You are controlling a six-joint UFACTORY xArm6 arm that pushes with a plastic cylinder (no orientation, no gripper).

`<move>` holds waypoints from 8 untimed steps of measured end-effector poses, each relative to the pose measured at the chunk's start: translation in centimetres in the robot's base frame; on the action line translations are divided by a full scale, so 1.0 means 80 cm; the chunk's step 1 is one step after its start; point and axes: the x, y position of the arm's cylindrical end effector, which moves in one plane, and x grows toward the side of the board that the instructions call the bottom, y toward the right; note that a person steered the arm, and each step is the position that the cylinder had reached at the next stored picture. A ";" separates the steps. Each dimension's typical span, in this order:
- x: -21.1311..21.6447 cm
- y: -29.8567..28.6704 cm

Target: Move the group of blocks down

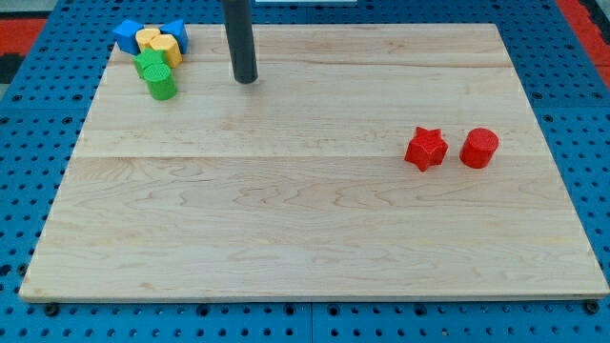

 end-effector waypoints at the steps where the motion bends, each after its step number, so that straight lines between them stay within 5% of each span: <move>1: -0.064 -0.040; 3: -0.112 -0.120; 4: -0.113 -0.224; 8: -0.113 -0.250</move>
